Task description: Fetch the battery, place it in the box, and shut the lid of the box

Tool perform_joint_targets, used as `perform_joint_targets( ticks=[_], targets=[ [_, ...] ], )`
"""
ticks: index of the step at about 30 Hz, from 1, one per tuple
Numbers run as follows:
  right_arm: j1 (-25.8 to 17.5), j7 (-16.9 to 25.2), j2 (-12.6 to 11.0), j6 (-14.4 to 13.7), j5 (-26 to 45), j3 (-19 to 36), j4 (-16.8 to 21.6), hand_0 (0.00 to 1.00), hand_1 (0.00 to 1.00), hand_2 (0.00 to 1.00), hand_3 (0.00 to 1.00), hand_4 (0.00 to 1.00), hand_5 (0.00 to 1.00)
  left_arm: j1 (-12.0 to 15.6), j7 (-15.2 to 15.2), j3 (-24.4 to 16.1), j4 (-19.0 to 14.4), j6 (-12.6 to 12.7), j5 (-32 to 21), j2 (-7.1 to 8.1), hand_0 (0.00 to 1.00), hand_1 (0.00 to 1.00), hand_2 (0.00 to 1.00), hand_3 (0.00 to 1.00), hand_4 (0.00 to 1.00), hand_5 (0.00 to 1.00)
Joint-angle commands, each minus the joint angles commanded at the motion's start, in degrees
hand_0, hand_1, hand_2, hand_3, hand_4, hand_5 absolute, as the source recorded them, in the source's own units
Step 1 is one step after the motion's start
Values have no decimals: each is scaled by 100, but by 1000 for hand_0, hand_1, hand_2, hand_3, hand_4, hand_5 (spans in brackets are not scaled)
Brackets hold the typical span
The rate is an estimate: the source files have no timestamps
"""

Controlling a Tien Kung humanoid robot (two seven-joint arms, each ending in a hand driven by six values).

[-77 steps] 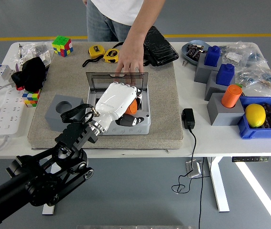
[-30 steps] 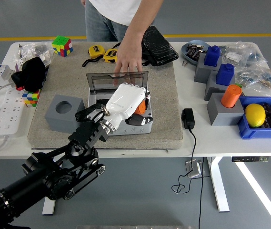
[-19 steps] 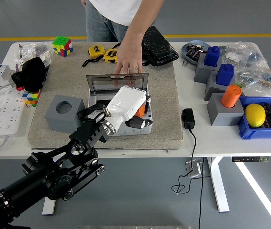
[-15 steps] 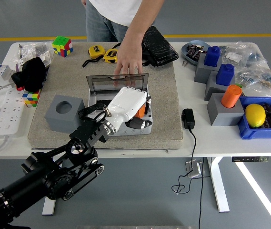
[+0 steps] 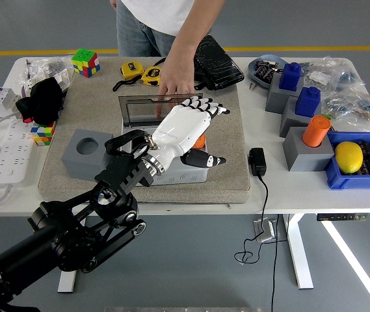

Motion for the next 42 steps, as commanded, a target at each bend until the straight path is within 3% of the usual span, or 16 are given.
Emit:
perform_joint_targets(
  ticks=[11, 15, 16, 18, 21, 22, 33, 34, 39, 40, 42],
  targets=[
    [5, 4, 8, -4, -17, 20, 0, 815, 766, 746, 791, 998, 998, 42, 80, -79, -33, -46, 0, 26, 998, 998, 978, 877, 998, 430],
    [4, 7, 12, -4, -19, 39, 0, 815, 766, 746, 791, 998, 998, 89, 57, -156, -213, 84, 0, 58, 998, 998, 978, 877, 998, 430],
    [2, 7, 12, -4, -17, 41, 0, 814, 767, 745, 791, 998, 998, 102, 62, -170, -280, 131, 0, 63, 998, 998, 998, 883, 998, 497],
    [0, 1, 12, -4, -31, 54, 0, 814, 767, 745, 791, 998, 998, 98, 154, -194, -376, 140, 0, 68, 998, 998, 998, 883, 998, 497],
    [0, 2, 11, -5, -22, 38, 0, 814, 767, 745, 791, 998, 998, 88, 186, -231, -349, 176, 0, 71, 998, 998, 998, 883, 998, 497],
    [1, 4, 9, -8, -19, 35, 0, 813, 766, 746, 791, 998, 998, 97, 193, -250, -318, 224, 0, 76, 998, 998, 998, 855, 901, 783],
    [-8, -8, 4, -16, -23, 42, 0, 813, 766, 745, 791, 998, 998, 141, 295, -285, -250, 199, 0, 75, 998, 998, 998, 895, 945, 787],
    [-9, -7, 4, -15, -13, 30, 0, 814, 766, 745, 791, 998, 998, 143, 282, -302, -254, 206, 0, 83, 998, 998, 998, 970, 979, 886],
    [-20, -14, 1, -14, -18, 26, 0, 814, 766, 745, 791, 998, 998, 170, 159, -419, -269, 325, 0, 102, 998, 998, 998, 970, 979, 886],
    [-21, -15, 2, -14, -17, 25, 0, 811, 766, 745, 791, 998, 998, 179, 136, -444, -271, 343, 0, 104, 998, 998, 998, 992, 998, 998],
    [-20, -15, -1, -14, -12, 21, 0, 811, 766, 745, 791, 998, 998, 194, 117, -492, -279, 365, 0, 111, 998, 998, 998, 992, 998, 998]
  ],
)
